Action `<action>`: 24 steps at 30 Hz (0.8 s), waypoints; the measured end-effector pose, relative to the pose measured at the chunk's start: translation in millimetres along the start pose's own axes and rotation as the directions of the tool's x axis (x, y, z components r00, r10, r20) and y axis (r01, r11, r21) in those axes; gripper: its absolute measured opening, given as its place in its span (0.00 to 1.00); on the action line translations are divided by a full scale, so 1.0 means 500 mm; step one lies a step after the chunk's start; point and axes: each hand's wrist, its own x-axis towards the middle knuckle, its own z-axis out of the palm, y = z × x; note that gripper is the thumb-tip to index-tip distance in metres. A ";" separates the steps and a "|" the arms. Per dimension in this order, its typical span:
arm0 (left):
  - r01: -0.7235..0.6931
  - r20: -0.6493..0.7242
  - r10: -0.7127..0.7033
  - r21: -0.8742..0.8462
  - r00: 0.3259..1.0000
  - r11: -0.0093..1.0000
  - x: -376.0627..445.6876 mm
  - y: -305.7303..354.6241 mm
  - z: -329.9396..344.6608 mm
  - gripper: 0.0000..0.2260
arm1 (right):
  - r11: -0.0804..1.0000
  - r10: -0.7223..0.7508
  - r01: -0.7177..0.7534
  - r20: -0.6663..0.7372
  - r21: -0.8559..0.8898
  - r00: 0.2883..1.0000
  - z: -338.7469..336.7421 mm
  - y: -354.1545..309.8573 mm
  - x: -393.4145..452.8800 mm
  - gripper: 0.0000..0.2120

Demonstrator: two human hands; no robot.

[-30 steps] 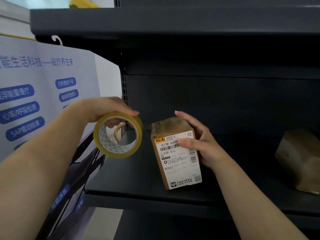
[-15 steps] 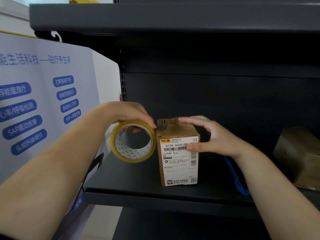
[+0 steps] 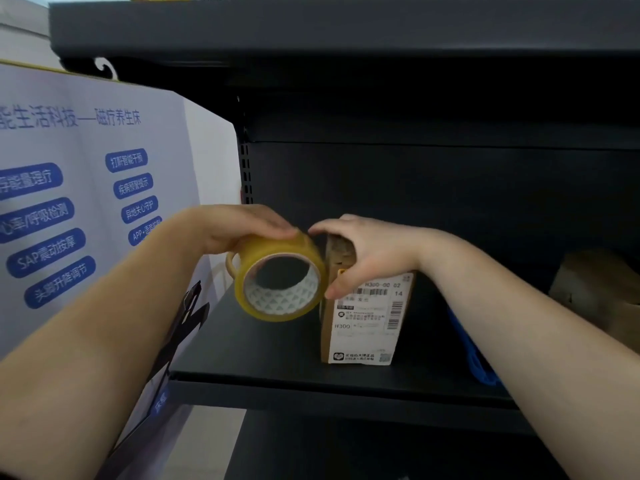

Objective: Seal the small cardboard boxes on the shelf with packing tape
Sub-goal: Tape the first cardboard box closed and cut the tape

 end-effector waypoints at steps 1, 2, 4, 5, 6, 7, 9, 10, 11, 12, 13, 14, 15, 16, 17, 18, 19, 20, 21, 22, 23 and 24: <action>-0.058 0.059 0.068 -0.146 0.996 0.988 -0.008 -0.012 -0.008 0.19 | 0.998 -0.016 0.018 -0.027 0.058 1.000 -0.002 0.013 -0.010 0.43; -0.101 0.109 0.133 -0.261 0.985 0.960 -0.013 -0.018 -0.014 0.18 | 0.992 -0.031 0.037 -0.050 0.119 0.998 -0.003 0.024 -0.020 0.40; -0.135 0.144 0.196 -0.356 0.970 0.925 -0.013 -0.018 -0.020 0.14 | 0.969 -0.053 0.073 -0.088 0.236 0.995 -0.001 0.037 -0.036 0.36; -0.131 0.138 0.191 -0.357 0.972 0.925 -0.012 -0.013 -0.022 0.13 | 0.951 -0.064 0.092 -0.102 0.296 0.993 0.002 0.043 -0.041 0.36; -0.118 0.116 0.165 -0.336 0.979 0.934 -0.012 -0.006 -0.022 0.13 | 0.925 -0.073 0.110 -0.115 0.364 0.991 0.005 0.049 -0.047 0.36; -0.095 0.075 0.121 -0.282 0.990 0.955 -0.015 0.000 -0.025 0.13 | 0.890 -0.076 0.125 -0.128 0.438 0.989 0.008 0.058 -0.053 0.38; 0.003 -0.075 -0.011 -0.109 0.997 0.994 -0.027 0.006 -0.033 0.14 | 0.821 -0.067 0.148 -0.164 0.552 0.984 0.014 0.077 -0.067 0.40; 0.053 -0.141 -0.061 -0.058 0.988 0.997 -0.033 0.007 -0.037 0.15 | 0.799 -0.066 0.163 -0.186 0.579 0.980 0.017 0.086 -0.073 0.40; 0.083 -0.177 -0.088 -0.039 0.980 0.996 -0.037 0.005 -0.040 0.17 | 0.786 -0.069 0.180 -0.205 0.592 0.976 0.021 0.093 -0.076 0.39; 0.101 -0.194 -0.106 -0.037 0.975 0.994 -0.040 0.002 -0.042 0.20 | 0.777 -0.073 0.195 -0.221 0.599 0.972 0.026 0.098 -0.078 0.39; 0.110 -0.198 -0.116 -0.041 0.973 0.993 -0.042 -0.002 -0.040 0.24 | 0.767 -0.075 0.207 -0.235 0.608 0.969 0.033 0.101 -0.078 0.38; 0.111 -0.195 -0.118 -0.050 0.974 0.993 -0.043 -0.006 -0.037 0.28 | 0.755 -0.075 0.218 -0.249 0.618 0.966 0.040 0.103 -0.077 0.38; 0.104 -0.185 -0.112 -0.054 0.976 0.993 -0.043 -0.011 -0.035 0.31 | 0.742 -0.073 0.229 -0.263 0.630 0.962 0.046 0.104 -0.075 0.38; 0.099 -0.172 -0.106 -0.053 0.979 0.994 -0.041 -0.013 -0.032 0.31 | 0.726 -0.071 0.240 -0.276 0.645 0.958 0.051 0.105 -0.073 0.37; 0.101 -0.161 -0.107 -0.046 0.981 0.994 -0.039 -0.014 -0.031 0.30 | 0.707 -0.069 0.251 -0.289 0.661 0.955 0.056 0.106 -0.072 0.37; 0.115 -0.162 -0.120 -0.044 0.979 0.992 -0.036 -0.013 -0.029 0.28 | 0.695 -0.067 0.260 -0.300 0.670 0.952 0.059 0.108 -0.072 0.37; 0.138 -0.177 -0.142 -0.031 0.974 0.990 -0.034 -0.013 -0.030 0.28 | 0.692 -0.065 0.266 -0.310 0.671 0.949 0.063 0.111 -0.073 0.36; 0.173 -0.208 -0.166 0.016 0.964 0.985 -0.032 -0.013 -0.034 0.30 | 0.688 -0.059 0.271 -0.320 0.673 0.945 0.066 0.116 -0.074 0.35; 0.217 -0.243 -0.190 0.087 0.951 0.972 -0.031 -0.016 -0.041 0.31 | 0.679 -0.046 0.271 -0.329 0.682 0.943 0.069 0.122 -0.077 0.35; 0.262 -0.273 -0.215 0.149 0.938 0.954 -0.031 -0.020 -0.046 0.31 | 0.669 -0.032 0.267 -0.332 0.694 0.943 0.073 0.129 -0.081 0.35; 0.299 -0.289 -0.240 0.182 0.927 0.937 -0.031 -0.025 -0.050 0.31 | 0.663 -0.026 0.262 -0.329 0.701 0.944 0.077 0.136 -0.085 0.36; 0.318 -0.285 -0.256 0.198 0.924 0.927 -0.029 -0.031 -0.051 0.31 | 0.665 -0.027 0.259 -0.324 0.701 0.946 0.081 0.143 -0.088 0.36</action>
